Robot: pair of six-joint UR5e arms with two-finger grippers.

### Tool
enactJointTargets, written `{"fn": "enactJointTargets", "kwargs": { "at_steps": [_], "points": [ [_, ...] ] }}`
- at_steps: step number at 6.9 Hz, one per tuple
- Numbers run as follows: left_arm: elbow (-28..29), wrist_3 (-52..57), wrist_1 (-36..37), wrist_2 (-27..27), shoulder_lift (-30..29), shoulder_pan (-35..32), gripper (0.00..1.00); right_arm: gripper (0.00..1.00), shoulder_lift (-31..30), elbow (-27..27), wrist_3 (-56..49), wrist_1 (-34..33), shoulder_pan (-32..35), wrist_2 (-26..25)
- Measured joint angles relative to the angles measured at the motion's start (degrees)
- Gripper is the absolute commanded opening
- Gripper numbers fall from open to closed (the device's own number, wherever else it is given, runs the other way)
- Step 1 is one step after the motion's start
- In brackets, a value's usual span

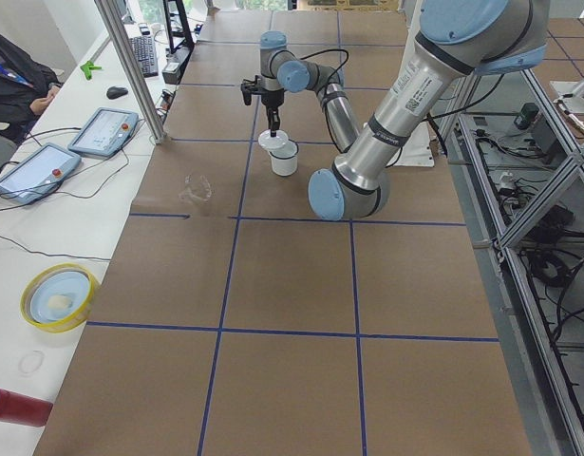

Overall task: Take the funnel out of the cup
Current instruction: 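Lift the white lid and carry it over the mug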

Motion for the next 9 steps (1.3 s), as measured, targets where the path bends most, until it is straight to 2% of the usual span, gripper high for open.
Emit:
{"fn": "enactJointTargets", "kwargs": {
  "at_steps": [9],
  "points": [
    [0.26,-1.07,-3.41,-0.06,2.3,3.17,0.0,1.0,0.0,0.0,0.0,0.0,0.0,0.0]
  ]
}}
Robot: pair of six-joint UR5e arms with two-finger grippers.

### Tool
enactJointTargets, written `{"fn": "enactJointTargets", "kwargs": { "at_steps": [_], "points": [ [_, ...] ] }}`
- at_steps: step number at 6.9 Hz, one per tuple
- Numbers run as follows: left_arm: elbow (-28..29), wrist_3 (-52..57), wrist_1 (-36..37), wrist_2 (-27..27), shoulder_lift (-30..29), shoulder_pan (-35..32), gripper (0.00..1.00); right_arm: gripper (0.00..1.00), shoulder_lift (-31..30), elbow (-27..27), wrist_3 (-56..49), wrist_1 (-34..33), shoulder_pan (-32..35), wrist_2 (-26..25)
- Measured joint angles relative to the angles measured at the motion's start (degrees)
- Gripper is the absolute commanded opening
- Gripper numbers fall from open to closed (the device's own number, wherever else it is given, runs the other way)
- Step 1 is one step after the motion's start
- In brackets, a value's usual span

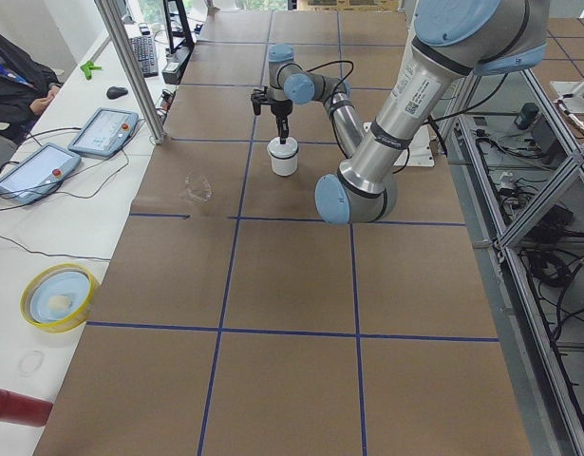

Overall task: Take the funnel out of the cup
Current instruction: 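Lift the white lid and carry it over the mug, then lower the lid onto the mug and open the left gripper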

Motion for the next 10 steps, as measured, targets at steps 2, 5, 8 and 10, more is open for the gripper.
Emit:
{"fn": "enactJointTargets", "kwargs": {
  "at_steps": [2,5,8,10],
  "points": [
    [-0.12,-0.68,-0.57,0.06,0.04,0.35,0.0,1.0,0.0,0.0,0.0,0.0,0.0,0.0],
    [0.33,-1.13,-1.5,0.07,0.25,0.8,0.0,1.0,0.0,0.0,0.0,0.0,0.0,0.0],
    [0.13,-1.13,-2.14,0.11,0.83,0.82,1.0,1.0,0.0,0.0,0.0,0.0,0.0,0.0],
    [-0.87,-0.81,-2.82,0.35,1.29,0.61,1.0,1.0,0.0,0.0,0.0,0.0,0.0,0.0]
  ]
}}
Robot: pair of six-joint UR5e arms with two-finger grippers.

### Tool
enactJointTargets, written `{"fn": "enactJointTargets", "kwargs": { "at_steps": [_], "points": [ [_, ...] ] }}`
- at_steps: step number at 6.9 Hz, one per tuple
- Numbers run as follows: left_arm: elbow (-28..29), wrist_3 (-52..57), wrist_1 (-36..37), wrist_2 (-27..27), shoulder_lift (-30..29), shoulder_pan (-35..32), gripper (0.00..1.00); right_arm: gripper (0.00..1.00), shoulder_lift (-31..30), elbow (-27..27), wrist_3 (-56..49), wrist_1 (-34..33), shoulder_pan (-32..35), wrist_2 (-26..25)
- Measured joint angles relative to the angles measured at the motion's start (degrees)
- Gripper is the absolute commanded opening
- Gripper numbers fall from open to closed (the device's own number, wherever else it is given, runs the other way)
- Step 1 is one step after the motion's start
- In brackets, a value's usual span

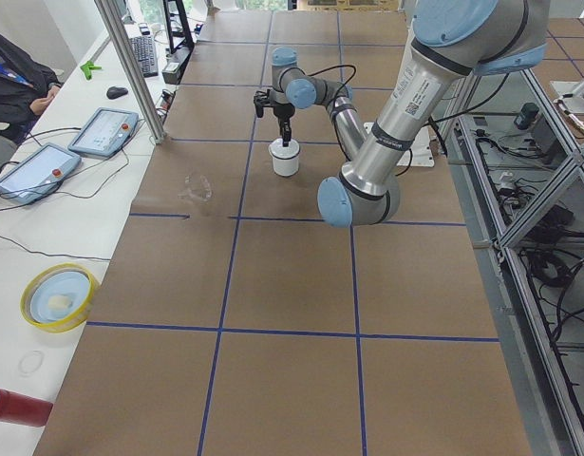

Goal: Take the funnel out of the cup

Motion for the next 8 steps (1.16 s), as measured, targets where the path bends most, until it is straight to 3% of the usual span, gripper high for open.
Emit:
{"fn": "enactJointTargets", "kwargs": {
  "at_steps": [2,4,7,8],
  "points": [
    [-4.93,6.74,0.24,-0.27,2.07,-4.11,1.0,1.0,0.0,0.0,0.0,0.0,0.0,0.0],
    [-7.75,28.17,0.35,-5.06,8.06,-17.13,1.0,1.0,0.0,0.0,0.0,0.0,0.0,0.0],
    [-0.1,72.0,0.35,-14.1,20.07,-44.05,1.0,1.0,0.0,0.0,0.0,0.0,0.0,0.0],
    [3.53,78.41,0.23,-16.16,23.4,-49.42,1.0,1.0,0.0,0.0,0.0,0.0,0.0,0.0]
  ]
}}
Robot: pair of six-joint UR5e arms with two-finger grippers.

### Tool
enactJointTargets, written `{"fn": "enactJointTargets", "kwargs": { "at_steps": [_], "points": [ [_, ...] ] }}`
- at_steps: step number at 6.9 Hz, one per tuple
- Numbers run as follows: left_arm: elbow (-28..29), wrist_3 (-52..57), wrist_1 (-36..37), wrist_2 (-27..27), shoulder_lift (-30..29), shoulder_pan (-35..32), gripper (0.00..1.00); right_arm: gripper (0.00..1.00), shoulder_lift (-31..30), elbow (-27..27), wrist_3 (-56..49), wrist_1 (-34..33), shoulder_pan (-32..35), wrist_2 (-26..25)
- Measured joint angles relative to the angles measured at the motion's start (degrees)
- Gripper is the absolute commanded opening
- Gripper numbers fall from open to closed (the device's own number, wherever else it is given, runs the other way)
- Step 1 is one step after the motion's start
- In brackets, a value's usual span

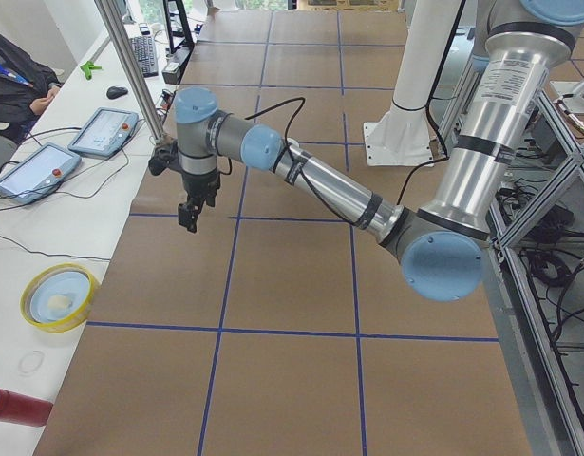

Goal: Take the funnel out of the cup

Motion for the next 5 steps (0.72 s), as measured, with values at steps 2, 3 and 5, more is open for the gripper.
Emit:
{"fn": "enactJointTargets", "kwargs": {
  "at_steps": [2,3,5],
  "points": [
    [4.75,3.1,-1.51,-1.91,8.0,-4.45,1.0,1.0,0.0,0.0,0.0,0.0,0.0,0.0],
    [5.94,3.26,-2.22,-3.11,11.05,-6.1,1.0,1.0,0.0,0.0,0.0,0.0,0.0,0.0],
    [6.19,2.99,-2.38,-5.61,13.69,-7.53,1.0,1.0,0.0,0.0,0.0,0.0,0.0,0.0]
  ]
}}
